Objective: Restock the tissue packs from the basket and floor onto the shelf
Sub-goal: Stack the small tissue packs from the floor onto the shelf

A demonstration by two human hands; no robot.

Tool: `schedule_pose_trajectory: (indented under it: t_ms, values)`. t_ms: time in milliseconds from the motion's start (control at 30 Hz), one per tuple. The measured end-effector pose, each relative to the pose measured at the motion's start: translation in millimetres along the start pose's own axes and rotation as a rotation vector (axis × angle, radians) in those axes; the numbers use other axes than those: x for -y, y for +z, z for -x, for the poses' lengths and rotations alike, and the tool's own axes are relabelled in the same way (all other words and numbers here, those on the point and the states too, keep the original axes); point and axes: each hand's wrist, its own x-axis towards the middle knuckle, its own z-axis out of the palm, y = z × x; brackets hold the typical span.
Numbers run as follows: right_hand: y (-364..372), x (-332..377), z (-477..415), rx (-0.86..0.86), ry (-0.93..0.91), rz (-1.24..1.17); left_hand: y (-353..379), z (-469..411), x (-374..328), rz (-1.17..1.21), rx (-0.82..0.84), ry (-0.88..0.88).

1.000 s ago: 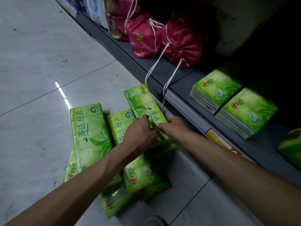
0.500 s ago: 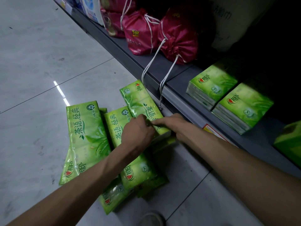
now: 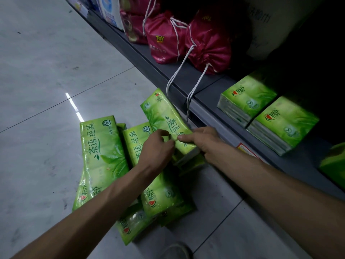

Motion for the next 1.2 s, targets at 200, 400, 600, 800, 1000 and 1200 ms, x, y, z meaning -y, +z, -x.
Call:
schedule_pose_trajectory:
  t_ms: [200,400,600,800,1000,1200]
  values:
    - [-25.5,-3.3,27.4,-0.010,-0.135,-0.017,-19.2,7.1,1.7,0.271,-0.085,0.010]
    - [-61.3,7.3,60.0,0.131,-0.275,-0.043,-63.5,-5.4,-7.2,0.324,-0.246,0.153]
    - [-81.0,5.1,66.8,0.210,-0.332,0.022,-121.8,-35.2,-28.6,0.412,0.024,0.238]
    - [-97.8,2.3,79.8,0.301,-0.351,0.097,-141.2,-38.0,-35.3,0.386,0.370,0.287]
    - [-102.6,6.3,86.3,0.249,-0.381,-0.034,-139.4,-31.9,-22.1,0.477,0.338,0.260]
    - [-106.2,15.2,89.8,0.177,-0.403,-0.357,-124.4,-14.3,-12.5,0.753,0.243,0.086]
